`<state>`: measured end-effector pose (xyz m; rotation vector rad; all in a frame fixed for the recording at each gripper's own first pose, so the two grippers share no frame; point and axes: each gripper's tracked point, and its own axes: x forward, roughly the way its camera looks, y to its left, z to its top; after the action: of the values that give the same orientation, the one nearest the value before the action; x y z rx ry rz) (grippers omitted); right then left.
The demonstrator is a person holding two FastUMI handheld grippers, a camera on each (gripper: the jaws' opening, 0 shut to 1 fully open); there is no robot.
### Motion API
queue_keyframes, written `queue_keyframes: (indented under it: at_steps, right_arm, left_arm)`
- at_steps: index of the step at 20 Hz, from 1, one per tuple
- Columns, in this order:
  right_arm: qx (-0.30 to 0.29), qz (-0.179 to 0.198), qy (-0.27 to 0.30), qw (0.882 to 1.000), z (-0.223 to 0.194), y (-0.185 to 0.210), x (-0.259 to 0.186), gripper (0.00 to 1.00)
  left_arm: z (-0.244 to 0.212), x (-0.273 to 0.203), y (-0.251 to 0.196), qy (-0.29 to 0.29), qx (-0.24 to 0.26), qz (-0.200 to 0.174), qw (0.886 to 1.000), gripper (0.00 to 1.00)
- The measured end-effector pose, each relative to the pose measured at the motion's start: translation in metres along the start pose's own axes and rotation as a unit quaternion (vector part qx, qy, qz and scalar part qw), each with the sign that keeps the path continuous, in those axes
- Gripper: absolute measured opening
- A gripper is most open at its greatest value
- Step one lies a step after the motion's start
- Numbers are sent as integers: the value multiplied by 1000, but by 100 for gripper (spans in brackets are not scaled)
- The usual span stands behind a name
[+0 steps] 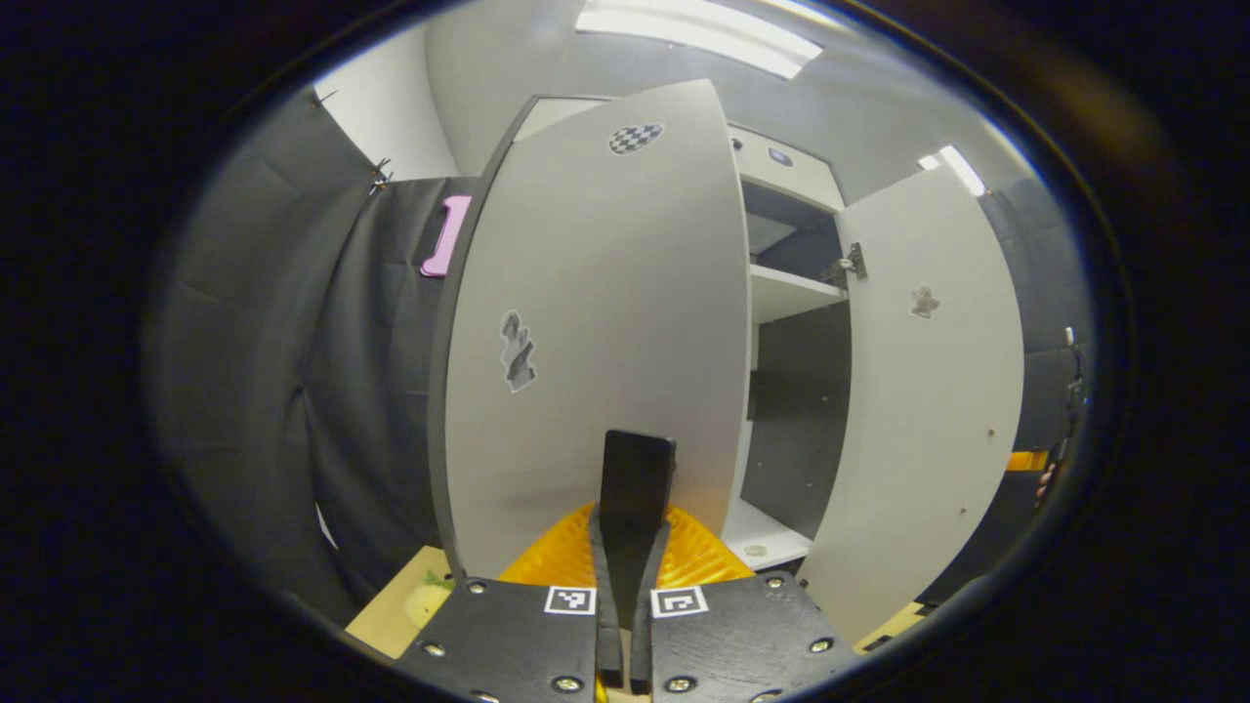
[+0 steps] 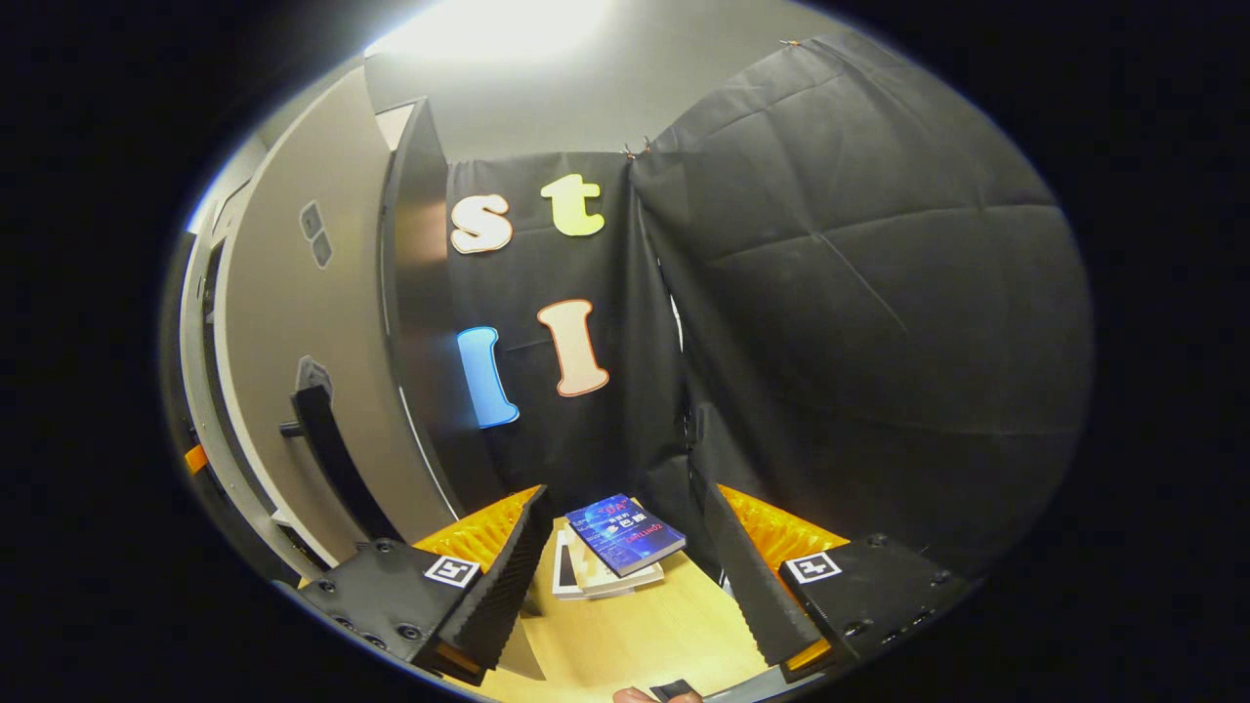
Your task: Open the right door of the double-door shoe cabinet with the right hand, and open the left door with the left hand.
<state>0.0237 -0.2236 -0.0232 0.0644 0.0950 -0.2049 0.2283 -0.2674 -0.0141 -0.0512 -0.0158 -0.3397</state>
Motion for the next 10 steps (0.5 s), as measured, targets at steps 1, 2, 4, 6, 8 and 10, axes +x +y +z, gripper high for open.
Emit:
queue_keyframes:
  at_steps: [1, 2, 4, 6, 8, 10]
  right_arm:
    - [-2, 3, 0, 1000, -1, 4, -4, 98]
    - [-4, 5, 1, 1000, -4, 7, -6, 98]
    - [-6, 7, 5, 1000, -10, 9, -12, 98]
    - [-3, 8, 7, 1000, -13, 11, -18, 98]
    - [-1, 7, 6, 1000, -15, 11, -23, 98]
    - [0, 5, 7, 1000, -18, 10, -29, 98]
  left_arm:
    - [1, -1, 1, -3, -1, 2, 1000, 6]
    - [1, -3, 3, -5, -2, 3, 1000, 6]
    - [0, -6, 4, -5, -4, 7, 1000, 5]
    - [0, -8, 8, -5, -1, 12, 1000, 6]
    - [1, -9, 11, -6, -2, 18, 1000, 6]
    - [1, -10, 14, -6, -2, 23, 1000, 5]
